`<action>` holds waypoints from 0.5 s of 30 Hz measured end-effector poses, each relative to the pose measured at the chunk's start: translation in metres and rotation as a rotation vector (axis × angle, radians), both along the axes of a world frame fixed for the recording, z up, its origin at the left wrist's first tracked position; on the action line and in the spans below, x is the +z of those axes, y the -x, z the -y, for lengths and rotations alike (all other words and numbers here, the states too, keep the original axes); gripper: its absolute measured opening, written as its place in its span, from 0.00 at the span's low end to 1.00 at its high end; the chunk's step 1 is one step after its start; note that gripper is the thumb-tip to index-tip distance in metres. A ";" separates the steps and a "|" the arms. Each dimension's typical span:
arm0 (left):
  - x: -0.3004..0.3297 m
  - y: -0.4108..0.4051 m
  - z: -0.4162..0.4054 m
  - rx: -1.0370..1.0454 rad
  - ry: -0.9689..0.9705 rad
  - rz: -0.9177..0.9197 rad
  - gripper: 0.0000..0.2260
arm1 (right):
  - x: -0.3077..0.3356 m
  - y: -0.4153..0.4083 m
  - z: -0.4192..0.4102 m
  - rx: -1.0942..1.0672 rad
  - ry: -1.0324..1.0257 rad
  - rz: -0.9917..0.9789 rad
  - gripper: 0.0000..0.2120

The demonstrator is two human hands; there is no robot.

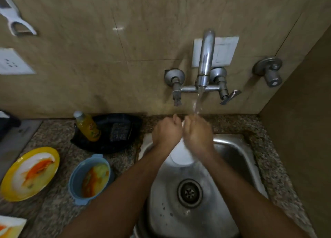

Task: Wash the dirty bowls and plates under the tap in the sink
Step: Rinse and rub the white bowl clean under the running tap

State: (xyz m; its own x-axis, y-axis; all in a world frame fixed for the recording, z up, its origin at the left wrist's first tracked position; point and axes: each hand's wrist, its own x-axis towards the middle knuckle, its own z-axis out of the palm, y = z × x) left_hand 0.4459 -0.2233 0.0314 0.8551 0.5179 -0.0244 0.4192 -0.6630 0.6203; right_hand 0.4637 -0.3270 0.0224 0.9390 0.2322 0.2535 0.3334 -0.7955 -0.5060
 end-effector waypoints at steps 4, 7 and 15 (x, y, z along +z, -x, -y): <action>-0.006 0.007 0.010 0.057 0.059 -0.063 0.23 | -0.029 -0.005 0.017 0.064 -0.144 -0.057 0.17; -0.015 0.014 0.009 0.132 0.079 -0.072 0.23 | -0.037 -0.005 0.002 -0.170 -0.260 -0.207 0.19; -0.026 0.022 -0.003 0.297 0.269 0.035 0.21 | -0.040 0.002 0.003 -0.285 -0.456 -0.358 0.16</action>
